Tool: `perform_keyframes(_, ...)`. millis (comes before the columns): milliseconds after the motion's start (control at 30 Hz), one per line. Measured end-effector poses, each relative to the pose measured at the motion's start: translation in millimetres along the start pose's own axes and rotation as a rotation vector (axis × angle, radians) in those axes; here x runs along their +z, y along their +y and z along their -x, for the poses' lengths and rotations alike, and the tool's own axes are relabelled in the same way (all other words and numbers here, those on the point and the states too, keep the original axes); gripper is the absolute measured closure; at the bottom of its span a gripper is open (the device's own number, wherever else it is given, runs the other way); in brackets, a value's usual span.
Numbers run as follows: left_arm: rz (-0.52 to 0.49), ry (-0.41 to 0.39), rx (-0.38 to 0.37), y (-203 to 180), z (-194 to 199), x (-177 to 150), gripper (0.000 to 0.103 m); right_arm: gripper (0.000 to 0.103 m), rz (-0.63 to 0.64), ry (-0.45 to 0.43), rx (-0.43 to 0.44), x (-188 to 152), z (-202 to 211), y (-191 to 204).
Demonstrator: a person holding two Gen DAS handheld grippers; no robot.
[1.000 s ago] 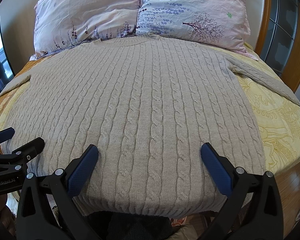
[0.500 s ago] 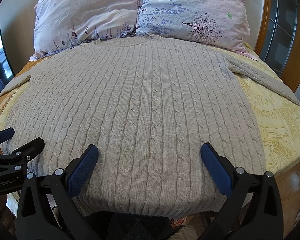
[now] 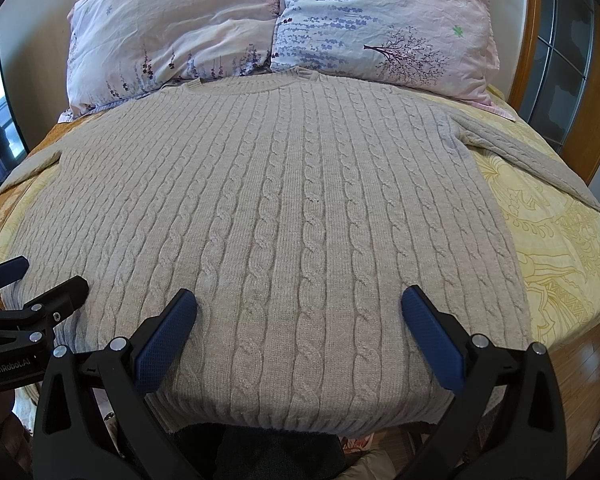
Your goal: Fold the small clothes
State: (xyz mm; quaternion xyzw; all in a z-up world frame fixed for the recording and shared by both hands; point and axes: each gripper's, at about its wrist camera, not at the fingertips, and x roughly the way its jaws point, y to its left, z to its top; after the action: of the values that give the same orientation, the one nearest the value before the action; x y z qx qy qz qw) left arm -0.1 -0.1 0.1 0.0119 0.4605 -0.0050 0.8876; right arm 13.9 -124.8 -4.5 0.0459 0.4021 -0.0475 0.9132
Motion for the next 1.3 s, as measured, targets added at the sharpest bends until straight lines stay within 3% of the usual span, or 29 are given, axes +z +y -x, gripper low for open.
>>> perform_keyframes(533,-0.003,0.000,-0.001,0.2,0.1,0.1,0.002,0.001,0.010,-0.014,0.007,1.6,1.7,2.8)
perform_keyframes(933,-0.020,-0.020,0.003,-0.4,-3.7,12.6,0.002,0.001,0.041,-0.085,0.105,11.0,-2.5,-8.1)
perform_keyframes(1033,-0.010,-0.036,-0.013,3.5,-5.3,20.9,0.002,0.001,-0.047,-0.114,0.115,23.2,2.7,-31.6)
perform_keyframes(1200,0.022,-0.056,-0.051,12.5,-8.3,42.8,0.002,0.002,-0.255,-0.153,0.101,59.5,3.3,-104.0)
perform_keyframes(1300,0.024,-0.074,-0.085,16.0,-10.8,55.8,0.002,0.008,-0.395,-0.159,0.071,79.5,-0.2,-158.1)
